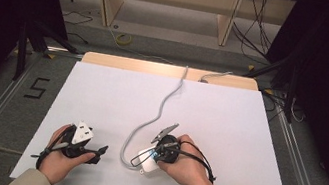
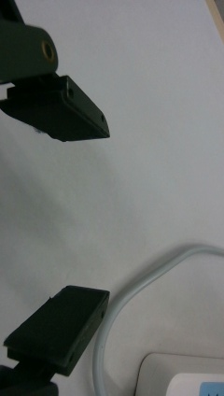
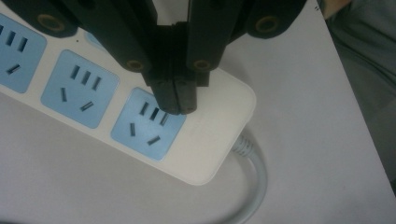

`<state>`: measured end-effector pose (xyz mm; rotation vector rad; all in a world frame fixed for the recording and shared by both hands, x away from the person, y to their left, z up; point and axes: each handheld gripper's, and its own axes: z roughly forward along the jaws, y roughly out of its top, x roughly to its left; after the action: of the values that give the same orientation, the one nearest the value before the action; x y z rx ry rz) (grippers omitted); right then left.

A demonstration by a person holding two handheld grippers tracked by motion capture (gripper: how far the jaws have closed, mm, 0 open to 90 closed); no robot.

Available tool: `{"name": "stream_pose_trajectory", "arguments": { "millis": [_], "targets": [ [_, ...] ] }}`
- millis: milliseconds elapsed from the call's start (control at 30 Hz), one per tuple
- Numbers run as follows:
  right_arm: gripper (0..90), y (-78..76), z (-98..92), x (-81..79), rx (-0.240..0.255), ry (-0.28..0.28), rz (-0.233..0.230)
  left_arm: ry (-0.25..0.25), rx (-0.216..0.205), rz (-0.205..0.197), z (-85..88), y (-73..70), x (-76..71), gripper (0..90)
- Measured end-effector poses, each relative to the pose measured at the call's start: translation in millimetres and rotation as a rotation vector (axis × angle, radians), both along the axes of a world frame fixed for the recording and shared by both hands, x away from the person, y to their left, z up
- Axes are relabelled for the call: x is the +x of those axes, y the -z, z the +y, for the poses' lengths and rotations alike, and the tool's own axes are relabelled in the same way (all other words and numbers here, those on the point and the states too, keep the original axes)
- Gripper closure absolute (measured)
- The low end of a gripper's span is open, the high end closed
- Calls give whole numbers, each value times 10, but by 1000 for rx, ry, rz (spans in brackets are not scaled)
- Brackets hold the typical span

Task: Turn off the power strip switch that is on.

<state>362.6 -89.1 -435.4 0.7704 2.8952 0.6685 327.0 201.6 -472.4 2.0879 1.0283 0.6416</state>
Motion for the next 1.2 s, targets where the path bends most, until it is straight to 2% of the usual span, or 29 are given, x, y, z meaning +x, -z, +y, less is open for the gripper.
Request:
{"name": "stream_pose_trajectory", "arguments": {
  "millis": [333,1200],
  "targets": [
    [900,9,24,1,-22,-3,4,-2,-4,0,-3,2,3,180],
    [900,14,30,8,-31,-9,-9,0,0,0,0,-1,1,180]
  ]
}}
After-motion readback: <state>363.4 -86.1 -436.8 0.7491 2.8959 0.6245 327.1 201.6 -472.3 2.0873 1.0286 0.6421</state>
